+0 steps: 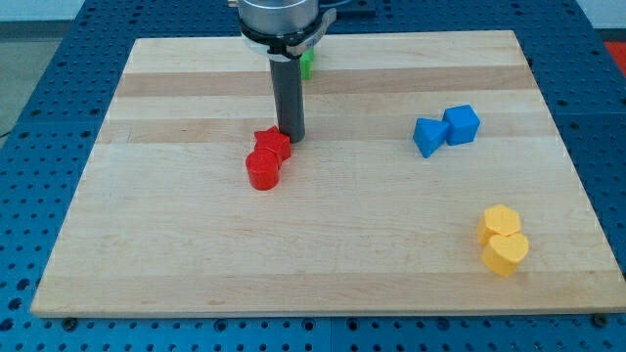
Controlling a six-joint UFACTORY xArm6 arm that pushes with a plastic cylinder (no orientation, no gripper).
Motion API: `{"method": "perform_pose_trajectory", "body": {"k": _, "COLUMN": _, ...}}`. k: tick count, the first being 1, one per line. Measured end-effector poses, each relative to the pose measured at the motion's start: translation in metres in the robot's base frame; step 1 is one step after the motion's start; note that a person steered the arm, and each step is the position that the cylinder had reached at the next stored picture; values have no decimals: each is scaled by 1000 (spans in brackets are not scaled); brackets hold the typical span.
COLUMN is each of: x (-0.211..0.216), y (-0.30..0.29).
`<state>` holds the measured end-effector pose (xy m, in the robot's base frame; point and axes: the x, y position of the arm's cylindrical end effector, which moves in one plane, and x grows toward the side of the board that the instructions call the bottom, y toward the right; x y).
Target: Push the green star towards top left
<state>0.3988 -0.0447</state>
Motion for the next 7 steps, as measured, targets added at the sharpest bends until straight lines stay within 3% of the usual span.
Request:
{"method": "perform_pose_trajectory", "body": {"k": 4, "x": 0, "y": 18}}
{"method": "perform_pose_trajectory", "body": {"k": 5, "x": -23, "y": 65}}
{"method": "perform_pose_trajectory", "body": {"k": 7, "x": -113, "y": 83}}
